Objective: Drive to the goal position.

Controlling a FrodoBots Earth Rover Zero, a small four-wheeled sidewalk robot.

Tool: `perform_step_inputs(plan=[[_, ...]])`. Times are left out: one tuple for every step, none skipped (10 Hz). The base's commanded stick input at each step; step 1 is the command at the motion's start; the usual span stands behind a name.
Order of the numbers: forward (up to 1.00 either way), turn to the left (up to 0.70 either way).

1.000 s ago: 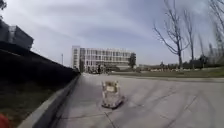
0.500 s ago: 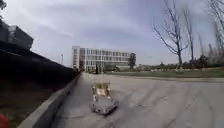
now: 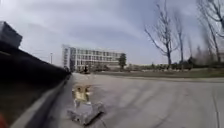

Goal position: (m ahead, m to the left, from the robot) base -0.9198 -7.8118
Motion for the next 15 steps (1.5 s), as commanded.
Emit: perform_step_inputs(plan=[[0.00,0.00],[0.00,0.00],[0.00,0.00],[0.00,0.00],[0.00,0.00],[0.06,0.00],[0.48,0.00],[0.68,0.00],[0.70,0.00],[0.70,0.00],[0.70,0.00],[0.70,0.00],[0.70,0.00],[0.70,0.00],[0.70,0.00]])
